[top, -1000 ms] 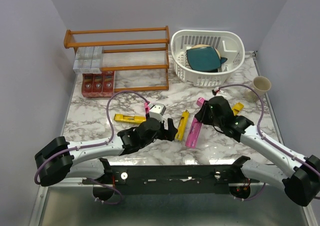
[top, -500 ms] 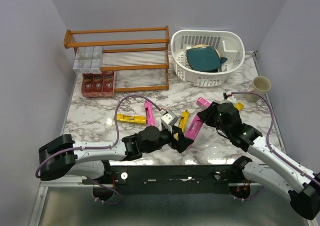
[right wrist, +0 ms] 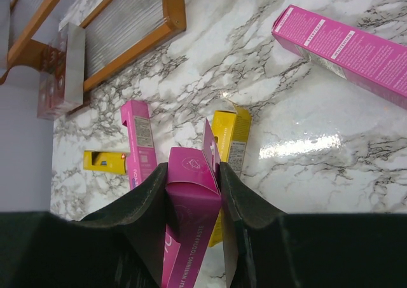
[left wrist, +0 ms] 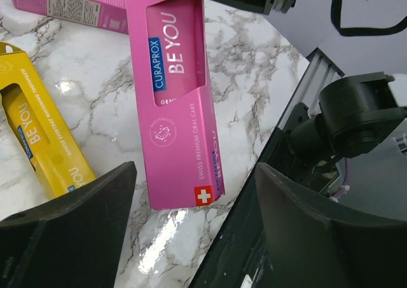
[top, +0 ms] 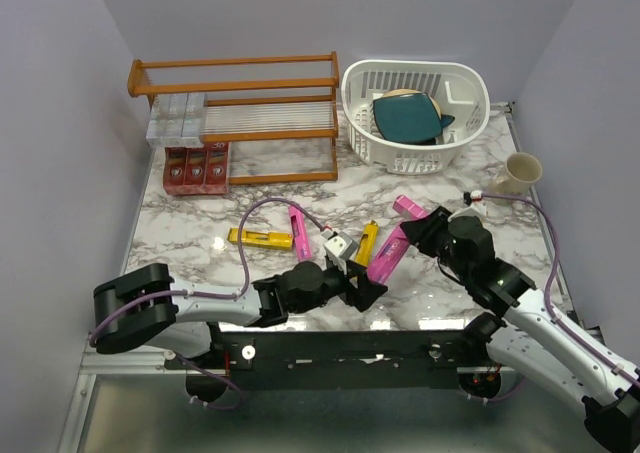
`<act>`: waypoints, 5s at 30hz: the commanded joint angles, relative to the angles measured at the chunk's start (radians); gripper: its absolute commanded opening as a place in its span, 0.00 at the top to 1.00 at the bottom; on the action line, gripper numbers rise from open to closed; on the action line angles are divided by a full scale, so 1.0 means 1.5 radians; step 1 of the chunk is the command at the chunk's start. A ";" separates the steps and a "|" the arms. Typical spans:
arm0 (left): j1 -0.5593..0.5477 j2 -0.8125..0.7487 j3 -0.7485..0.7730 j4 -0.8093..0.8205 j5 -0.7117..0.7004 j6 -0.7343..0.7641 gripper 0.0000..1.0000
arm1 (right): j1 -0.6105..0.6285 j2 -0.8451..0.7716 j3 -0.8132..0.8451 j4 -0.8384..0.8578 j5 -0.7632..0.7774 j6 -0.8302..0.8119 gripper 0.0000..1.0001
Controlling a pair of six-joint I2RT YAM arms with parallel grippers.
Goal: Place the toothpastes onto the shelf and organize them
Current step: Pick up the toothpaste from the center of the board, then place the toothpaste on the shelf.
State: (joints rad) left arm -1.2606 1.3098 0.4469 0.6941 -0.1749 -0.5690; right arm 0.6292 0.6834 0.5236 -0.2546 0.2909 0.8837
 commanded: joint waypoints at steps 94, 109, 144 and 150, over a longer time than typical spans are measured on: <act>0.421 0.406 0.576 -0.383 -0.195 0.117 0.64 | 0.004 -0.009 -0.088 0.164 0.300 -0.213 0.01; 0.424 0.500 0.648 -0.377 -0.202 0.101 0.53 | 0.004 0.030 -0.078 0.164 0.295 -0.214 0.01; 0.422 0.433 0.598 -0.350 -0.149 0.078 0.16 | 0.004 0.050 -0.068 0.163 0.265 -0.230 0.01; 0.400 0.313 0.506 -0.356 -0.157 0.061 0.05 | 0.004 0.047 -0.072 0.202 0.218 -0.256 0.01</act>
State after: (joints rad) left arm -0.6353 1.9484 1.2800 0.1478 -0.3958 -0.4480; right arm 0.6292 0.7628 0.4030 -0.0040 0.6724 0.5362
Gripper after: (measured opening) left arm 0.893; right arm 0.993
